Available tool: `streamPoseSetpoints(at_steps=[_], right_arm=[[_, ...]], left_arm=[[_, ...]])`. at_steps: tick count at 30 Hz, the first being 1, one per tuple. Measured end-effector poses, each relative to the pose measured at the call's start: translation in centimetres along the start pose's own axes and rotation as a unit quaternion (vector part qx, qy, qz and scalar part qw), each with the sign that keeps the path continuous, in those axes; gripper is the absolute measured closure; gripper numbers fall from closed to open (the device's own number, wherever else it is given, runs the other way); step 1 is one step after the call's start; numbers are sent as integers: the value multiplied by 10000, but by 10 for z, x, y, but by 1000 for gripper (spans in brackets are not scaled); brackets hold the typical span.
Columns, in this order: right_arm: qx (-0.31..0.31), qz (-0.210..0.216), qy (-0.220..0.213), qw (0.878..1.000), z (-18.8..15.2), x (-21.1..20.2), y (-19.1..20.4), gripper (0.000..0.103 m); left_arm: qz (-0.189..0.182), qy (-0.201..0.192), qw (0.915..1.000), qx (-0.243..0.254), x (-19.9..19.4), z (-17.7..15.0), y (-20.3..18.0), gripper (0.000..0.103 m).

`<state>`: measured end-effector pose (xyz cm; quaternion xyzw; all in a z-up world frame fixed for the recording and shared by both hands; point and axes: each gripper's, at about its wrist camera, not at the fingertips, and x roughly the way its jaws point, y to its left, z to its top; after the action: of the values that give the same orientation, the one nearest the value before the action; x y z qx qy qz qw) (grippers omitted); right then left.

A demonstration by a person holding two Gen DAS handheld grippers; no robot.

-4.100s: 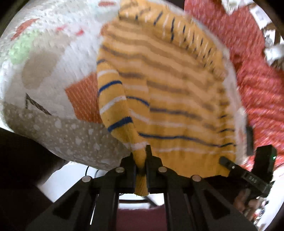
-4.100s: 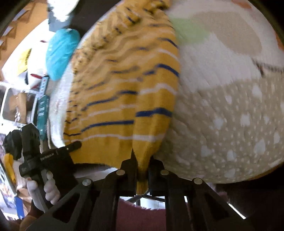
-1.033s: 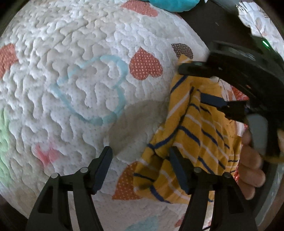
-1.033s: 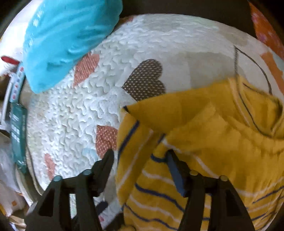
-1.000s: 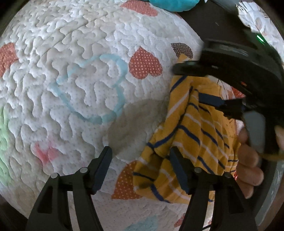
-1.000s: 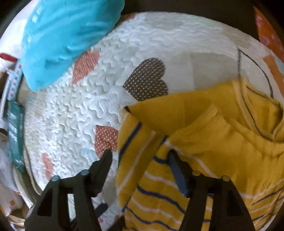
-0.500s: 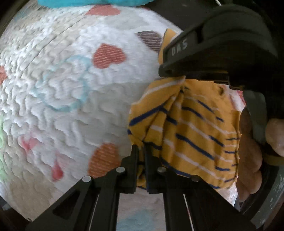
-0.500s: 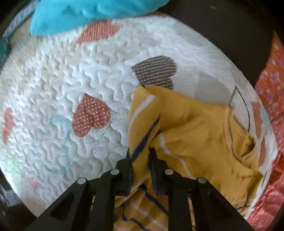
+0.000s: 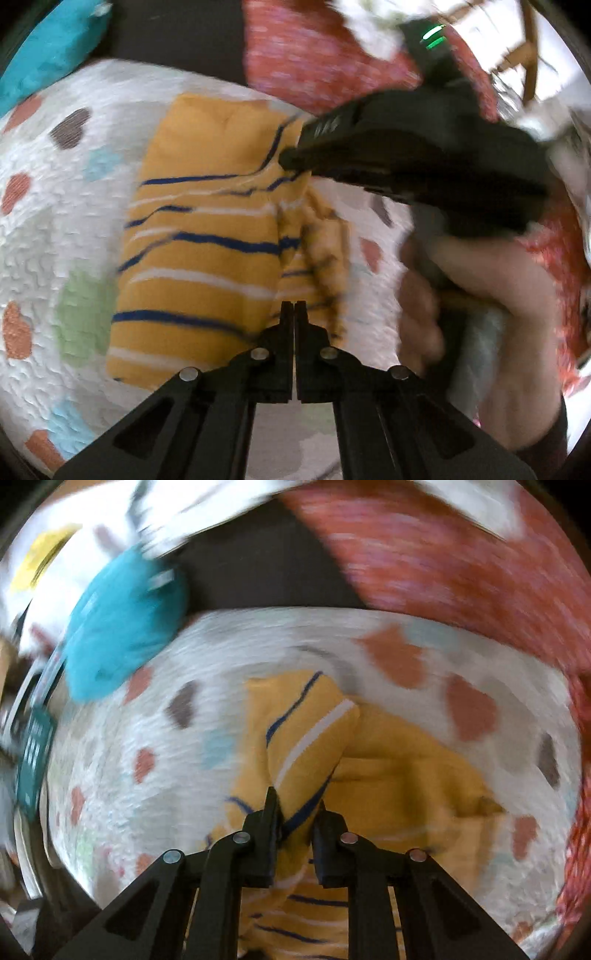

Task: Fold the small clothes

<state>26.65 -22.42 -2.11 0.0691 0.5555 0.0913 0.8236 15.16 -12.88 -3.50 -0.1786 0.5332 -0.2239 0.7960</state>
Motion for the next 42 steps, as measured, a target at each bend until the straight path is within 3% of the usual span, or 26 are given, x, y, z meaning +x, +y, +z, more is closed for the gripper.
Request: streamPoseSetpoints(at_steps=[4, 7, 12, 14, 16, 18, 20, 22, 23, 24, 30, 34, 36, 38, 42], right_arm=[[380, -362, 120, 9985, -10, 14, -63, 96], [617, -432, 184, 9970, -22, 30, -82, 96], [839, -251, -352, 9955, -35, 3, -92, 89], [961, -174, -531, 9938, -42, -8, -98, 68], [1038, 129, -603, 9927, -54, -18, -98, 56], [1084, 409, -541, 9918, -64, -15, -92, 54], [1061, 503, -299, 9926, -78, -7, -81, 45], [939, 445, -8, 9946, -93, 9, -68, 46], [813, 425, 82, 9957, -97, 14, -64, 79], [639, 438, 173, 9968, -101, 19, -57, 88], [883, 104, -229, 9958, -104, -7, -85, 89], [1152, -48, 27, 9933, -115, 14, -111, 88], [1196, 78, -33, 9928, -117, 14, -119, 83], [1449, 259, -271, 9887, -119, 3, -130, 58], [1668, 315, -738, 9827, -118, -11, -146, 27]], left_arm=[[323, 137, 9990, 273, 9, -12, -1, 99], [619, 307, 9976, 90, 0, -18, 34, 99], [1215, 265, 9920, -233, -13, -18, 93, 92], [1290, 236, 9907, -365, -19, -21, 108, 91], [1341, 206, 9899, -399, -23, -19, 118, 86], [1399, 144, 9891, -438, -31, -24, 123, 82], [1392, 153, 9890, -477, -34, -28, 124, 82], [1387, 185, 9890, -481, -40, -34, 122, 80], [1388, 206, 9891, -453, -47, -41, 121, 80], [1400, 221, 9891, -392, -48, -42, 118, 80], [1413, 187, 9895, -256, -45, -36, 110, 72], [1217, 367, 9917, -218, -26, -22, 105, 71], [1080, 478, 9928, -196, -16, -10, 104, 66], [919, 486, 9945, -161, -6, 4, 104, 57], [587, 454, 9972, -115, 16, 34, 108, 42]])
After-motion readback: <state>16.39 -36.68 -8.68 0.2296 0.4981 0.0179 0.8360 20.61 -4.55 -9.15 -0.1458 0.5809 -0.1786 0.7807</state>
